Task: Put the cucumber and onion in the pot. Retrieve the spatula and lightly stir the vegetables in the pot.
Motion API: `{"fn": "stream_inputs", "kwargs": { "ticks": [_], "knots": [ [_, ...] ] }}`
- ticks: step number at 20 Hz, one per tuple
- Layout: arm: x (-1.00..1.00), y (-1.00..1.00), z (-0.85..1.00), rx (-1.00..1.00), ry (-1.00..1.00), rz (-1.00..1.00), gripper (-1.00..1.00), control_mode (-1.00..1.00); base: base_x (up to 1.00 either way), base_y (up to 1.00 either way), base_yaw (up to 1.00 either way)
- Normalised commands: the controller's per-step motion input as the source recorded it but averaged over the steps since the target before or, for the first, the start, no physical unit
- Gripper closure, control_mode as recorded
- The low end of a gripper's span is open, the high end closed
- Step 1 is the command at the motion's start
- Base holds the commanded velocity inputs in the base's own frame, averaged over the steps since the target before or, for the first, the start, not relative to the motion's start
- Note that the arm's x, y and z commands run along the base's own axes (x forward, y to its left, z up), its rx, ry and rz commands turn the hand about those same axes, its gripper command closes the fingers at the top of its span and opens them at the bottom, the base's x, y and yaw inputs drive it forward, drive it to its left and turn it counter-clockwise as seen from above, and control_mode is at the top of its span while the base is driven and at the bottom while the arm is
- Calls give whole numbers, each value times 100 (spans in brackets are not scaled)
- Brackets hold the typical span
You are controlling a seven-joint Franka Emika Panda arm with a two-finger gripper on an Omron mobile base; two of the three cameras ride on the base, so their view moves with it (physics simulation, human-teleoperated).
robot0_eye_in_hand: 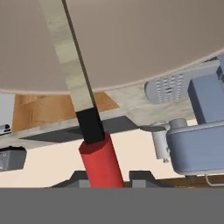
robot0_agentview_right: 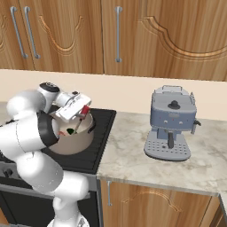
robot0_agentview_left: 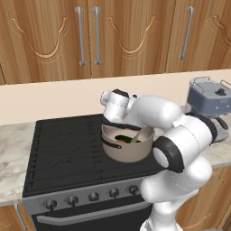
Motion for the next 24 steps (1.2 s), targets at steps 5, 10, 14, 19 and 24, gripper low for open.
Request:
{"fn": "stream_inputs", "kwargs": {
  "ticks": [5, 10, 14, 19, 24],
  "knots": [
    [2, 18, -1, 0, -1, 4, 100, -100, 0, 0, 0],
    [21, -1, 2, 0, -9, 0, 100, -100, 0, 0, 0],
    [92, -26, -1, -7, -2, 0, 100, -100, 0, 0, 0],
    [54, -28, 5, -5, 0, 0, 100, -100, 0, 0, 0],
    [-9, -15, 18, 0, -7, 6, 100, -100, 0, 0, 0]
  ]
}}
